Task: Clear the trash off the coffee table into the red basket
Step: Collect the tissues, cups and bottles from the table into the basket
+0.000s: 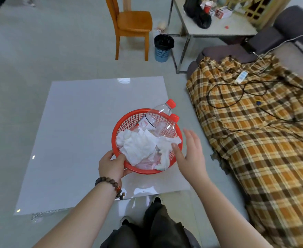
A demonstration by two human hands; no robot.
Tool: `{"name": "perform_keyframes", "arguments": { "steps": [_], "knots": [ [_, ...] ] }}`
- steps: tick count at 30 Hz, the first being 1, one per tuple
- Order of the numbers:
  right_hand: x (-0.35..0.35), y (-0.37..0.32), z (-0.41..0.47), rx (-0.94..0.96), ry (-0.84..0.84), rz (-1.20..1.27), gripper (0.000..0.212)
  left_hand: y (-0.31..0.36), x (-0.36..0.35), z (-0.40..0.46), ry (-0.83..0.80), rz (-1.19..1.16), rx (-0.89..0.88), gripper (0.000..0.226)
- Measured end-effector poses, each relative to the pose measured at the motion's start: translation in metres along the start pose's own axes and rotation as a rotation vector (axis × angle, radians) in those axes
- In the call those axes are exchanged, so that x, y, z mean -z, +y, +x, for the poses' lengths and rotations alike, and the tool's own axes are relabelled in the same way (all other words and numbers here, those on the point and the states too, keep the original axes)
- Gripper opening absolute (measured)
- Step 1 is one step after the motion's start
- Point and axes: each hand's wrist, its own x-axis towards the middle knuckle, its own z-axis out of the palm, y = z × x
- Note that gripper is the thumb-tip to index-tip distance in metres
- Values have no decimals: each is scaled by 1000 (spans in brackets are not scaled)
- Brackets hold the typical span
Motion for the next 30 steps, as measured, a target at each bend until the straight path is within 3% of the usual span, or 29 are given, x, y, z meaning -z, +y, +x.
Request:
{"name": "perform_keyframes", "arguments": {
  "steps": [4,10,18,30],
  "knots": [
    [24,35,-2,-203,-22,72,61,-3,-18,-7,-99,99,-17,15],
    [60,71,-5,-375,33,278,44,-7,-54,-21,-232,195,-26,11],
    [113,156,21,-371,44,265,32,-35,-155,-44,-238,246,-73,8],
    [237,298,130,-385,-33,250,36,-62,-361,-75,-143,226,-106,5]
  ]
}}
